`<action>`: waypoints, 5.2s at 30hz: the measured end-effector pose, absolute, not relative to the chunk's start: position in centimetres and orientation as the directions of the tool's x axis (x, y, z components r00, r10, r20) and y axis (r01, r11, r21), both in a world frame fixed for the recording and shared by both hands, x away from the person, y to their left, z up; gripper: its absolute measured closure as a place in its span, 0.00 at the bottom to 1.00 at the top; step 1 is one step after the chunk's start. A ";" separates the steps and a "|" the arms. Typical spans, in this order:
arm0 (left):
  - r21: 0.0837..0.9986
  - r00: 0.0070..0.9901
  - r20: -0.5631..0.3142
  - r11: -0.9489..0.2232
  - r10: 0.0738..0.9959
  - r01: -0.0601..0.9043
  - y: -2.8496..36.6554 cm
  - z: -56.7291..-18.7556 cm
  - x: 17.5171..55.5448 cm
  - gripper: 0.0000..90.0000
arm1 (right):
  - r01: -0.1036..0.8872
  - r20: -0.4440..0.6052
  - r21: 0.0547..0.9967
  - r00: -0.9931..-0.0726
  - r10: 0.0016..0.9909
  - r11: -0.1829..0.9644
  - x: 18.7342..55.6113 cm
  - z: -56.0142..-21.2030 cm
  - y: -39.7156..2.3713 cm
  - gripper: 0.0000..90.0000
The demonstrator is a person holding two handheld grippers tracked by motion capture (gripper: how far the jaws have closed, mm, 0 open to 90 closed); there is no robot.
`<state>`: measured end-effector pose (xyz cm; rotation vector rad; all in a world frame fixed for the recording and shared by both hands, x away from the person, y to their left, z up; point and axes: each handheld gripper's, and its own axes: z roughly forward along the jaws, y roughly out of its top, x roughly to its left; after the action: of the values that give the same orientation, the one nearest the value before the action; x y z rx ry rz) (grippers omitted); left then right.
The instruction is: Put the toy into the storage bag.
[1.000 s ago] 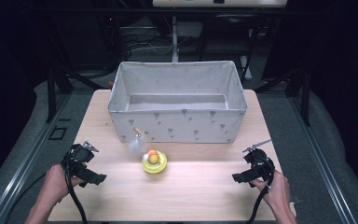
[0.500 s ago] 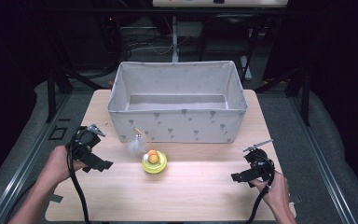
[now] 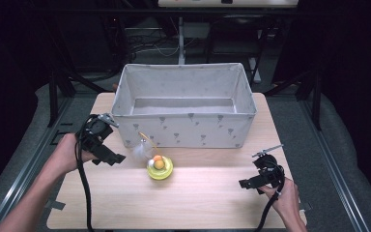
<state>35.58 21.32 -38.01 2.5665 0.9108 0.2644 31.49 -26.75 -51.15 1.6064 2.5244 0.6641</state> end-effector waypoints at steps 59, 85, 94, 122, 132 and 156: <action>0.314 0.952 0.142 -0.924 0.271 0.217 11.2 -36.1 36.4 0.67 | 0.847 0.218 0.397 -0.462 0.860 0.355 31.6 -51.4 -26.9 0.15; 0.369 0.942 0.113 -0.894 0.315 0.254 10.5 -36.4 36.9 0.91 | 0.845 0.222 0.395 -0.467 0.856 0.359 31.6 -51.5 -26.9 0.15; 0.377 0.935 0.107 -0.884 0.337 0.276 10.3 -36.5 36.9 0.97 | 0.846 0.222 0.394 -0.468 0.855 0.360 31.6 -51.5 -26.9 0.15; 0.364 0.917 0.129 -0.878 0.378 0.311 11.1 -34.6 37.1 0.98 | 0.847 0.221 0.400 -0.461 0.860 0.351 31.5 -51.3 -26.9 0.14; 0.375 0.910 0.146 -0.873 0.388 0.312 11.8 -33.0 37.1 0.98 | 0.851 0.218 0.389 -0.456 0.863 0.352 31.6 -51.3 -27.0 0.12; 0.411 0.890 0.173 -0.852 0.421 0.323 13.9 -28.7 37.1 0.98 | 0.850 0.189 0.365 -0.467 0.864 0.380 31.6 -51.5 -26.9 0.06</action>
<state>37.14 13.91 -28.67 2.6813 0.5487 0.3644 31.65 -26.93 -51.49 1.6046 2.5819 0.6514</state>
